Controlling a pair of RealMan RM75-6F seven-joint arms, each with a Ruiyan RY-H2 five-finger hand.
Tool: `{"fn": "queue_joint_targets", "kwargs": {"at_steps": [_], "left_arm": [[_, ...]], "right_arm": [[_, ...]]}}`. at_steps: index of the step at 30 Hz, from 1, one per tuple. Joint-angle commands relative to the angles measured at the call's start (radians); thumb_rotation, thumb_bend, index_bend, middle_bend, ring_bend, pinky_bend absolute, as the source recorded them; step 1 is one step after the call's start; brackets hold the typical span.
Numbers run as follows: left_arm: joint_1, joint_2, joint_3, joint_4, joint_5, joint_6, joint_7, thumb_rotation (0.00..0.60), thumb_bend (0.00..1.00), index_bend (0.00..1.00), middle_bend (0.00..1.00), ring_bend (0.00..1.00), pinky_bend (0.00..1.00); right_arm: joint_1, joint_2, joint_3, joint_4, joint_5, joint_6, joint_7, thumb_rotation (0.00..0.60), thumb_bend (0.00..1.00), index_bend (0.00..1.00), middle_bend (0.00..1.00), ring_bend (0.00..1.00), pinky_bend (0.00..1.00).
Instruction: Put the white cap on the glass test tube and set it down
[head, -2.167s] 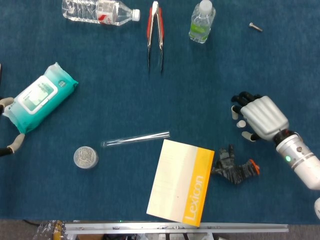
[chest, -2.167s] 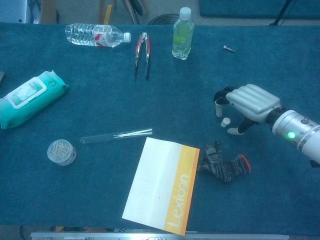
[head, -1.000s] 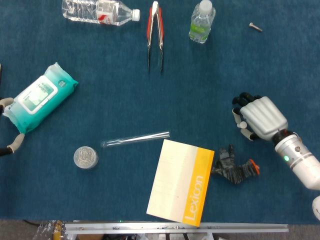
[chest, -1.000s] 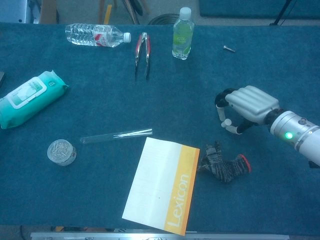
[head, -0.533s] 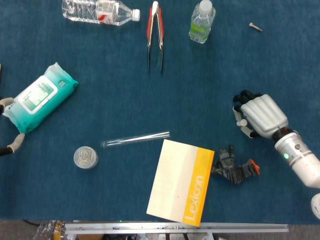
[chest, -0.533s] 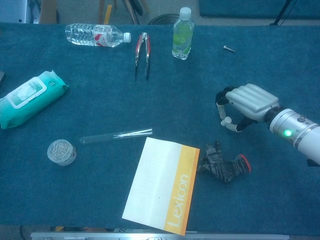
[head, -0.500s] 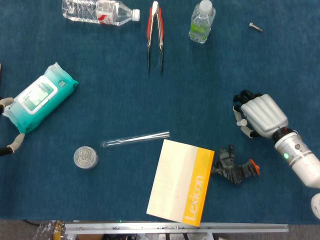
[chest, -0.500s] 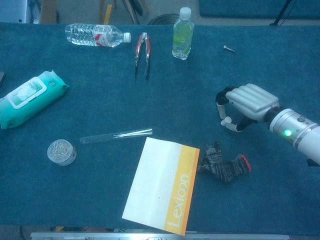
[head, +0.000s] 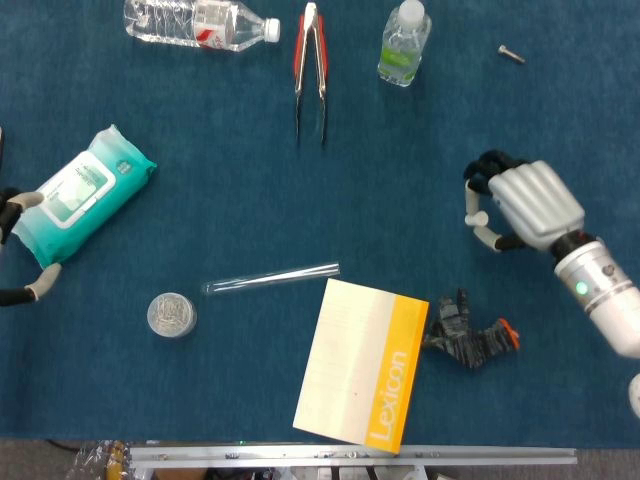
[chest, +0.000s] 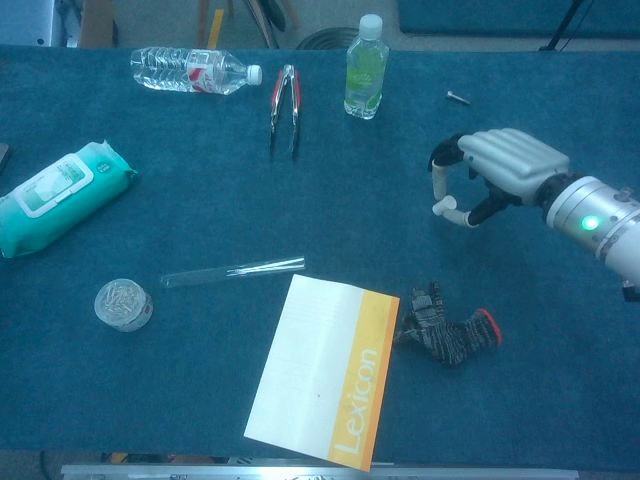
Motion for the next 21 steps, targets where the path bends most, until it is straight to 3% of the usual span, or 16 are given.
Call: {"fn": "queue_joint_targets", "kwargs": {"at_steps": [1,10,15,21], "left_arm": [[-0.028,0.007,0.004,-0.013,0.001,-0.045,-0.001,0.370,0.25,0.22,0.22,0.10,0.13],[-0.084,-0.032,0.015,-0.057,-0.017,-0.141,0.117,0.365,0.25,0.24,0.22,0.10,0.13],[-0.109,-0.091,0.005,-0.078,-0.054,-0.164,0.223,0.224,0.25,0.26,0.21,0.10,0.13],[-0.140,-0.189,-0.013,-0.079,-0.104,-0.179,0.323,0.191,0.25,0.29,0.21,0.11,0.13]], "right_arm": [[0.022,0.051,0.040,-0.048,0.033,-0.023,0.038,0.600,0.31,0.62,0.31,0.17,0.39],[0.054,0.130,0.096,-0.087,0.090,-0.040,0.085,0.600,0.31,0.62,0.31,0.17,0.39],[0.068,0.146,0.107,-0.073,0.106,-0.053,0.111,0.600,0.31,0.62,0.31,0.17,0.39],[0.085,0.157,0.118,-0.059,0.111,-0.066,0.144,0.600,0.31,0.62,0.31,0.17,0.39]]}}
